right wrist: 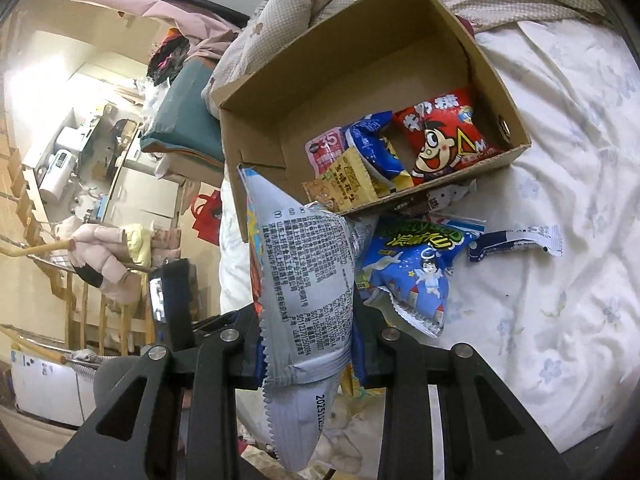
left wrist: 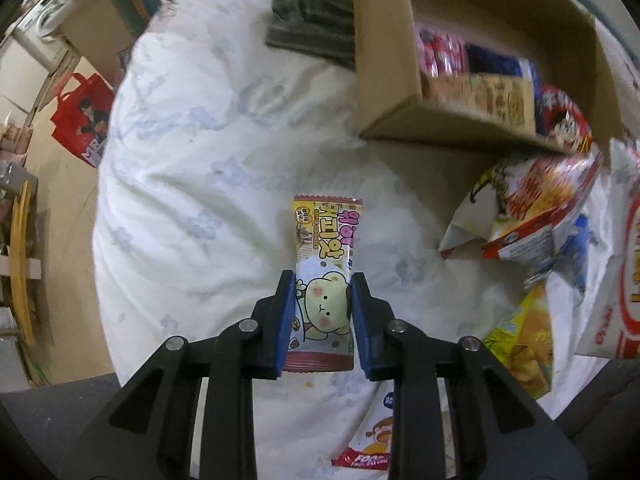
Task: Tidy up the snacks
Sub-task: 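Lift the yellow bear bar with the left tool while the right tool carries the white bag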
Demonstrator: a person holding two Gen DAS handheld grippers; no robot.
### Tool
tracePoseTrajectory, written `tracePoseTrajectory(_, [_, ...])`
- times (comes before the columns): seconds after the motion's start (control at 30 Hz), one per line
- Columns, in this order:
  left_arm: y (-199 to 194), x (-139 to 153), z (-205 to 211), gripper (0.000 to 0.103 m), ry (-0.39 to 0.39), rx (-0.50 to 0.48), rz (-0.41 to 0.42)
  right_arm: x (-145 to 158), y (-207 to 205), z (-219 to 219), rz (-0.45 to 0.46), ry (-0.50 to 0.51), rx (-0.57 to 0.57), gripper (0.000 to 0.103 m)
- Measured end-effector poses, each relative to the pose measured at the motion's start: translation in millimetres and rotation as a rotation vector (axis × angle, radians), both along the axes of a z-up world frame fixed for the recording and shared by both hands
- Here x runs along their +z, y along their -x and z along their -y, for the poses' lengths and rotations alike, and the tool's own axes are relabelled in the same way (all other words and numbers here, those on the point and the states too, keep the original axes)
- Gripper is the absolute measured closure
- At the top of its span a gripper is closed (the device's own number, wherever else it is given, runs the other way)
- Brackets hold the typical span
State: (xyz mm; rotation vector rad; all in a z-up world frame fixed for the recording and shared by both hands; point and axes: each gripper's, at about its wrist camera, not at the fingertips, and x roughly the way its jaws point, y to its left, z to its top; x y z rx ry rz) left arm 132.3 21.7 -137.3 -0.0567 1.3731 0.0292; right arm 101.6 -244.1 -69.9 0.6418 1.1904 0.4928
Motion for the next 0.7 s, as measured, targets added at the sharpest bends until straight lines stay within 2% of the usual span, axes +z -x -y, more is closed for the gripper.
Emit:
tracePoseTrajectory(0.23, [6.6, 31.1, -17.2, 0.080, 0.091, 0.066, 0.067, 17.1, 3.7, 4.7, 0.079, -0.030, -0.015, 0.070])
tracePoseTrajectory(0.37, [10.6, 50.8, -14.4, 0.080, 0.072, 0.077, 0.143, 31.3, 7.9, 11.3, 0.139, -0.040, -0.042, 0.070])
tracePoseTrajectory(0.57, [22.6, 92.3, -4.4, 0.080, 0.054, 0.028, 0.276, 36.3, 9.5, 18.1, 0.148, -0.042, -0.065, 0.070])
tracePoseTrajectory(0.7, [18.4, 108.7, -1.5, 0.080, 0.047, -0.015, 0.317, 41.9, 9.9, 20.8, 0.156, -0.047, -0.078, 0.070])
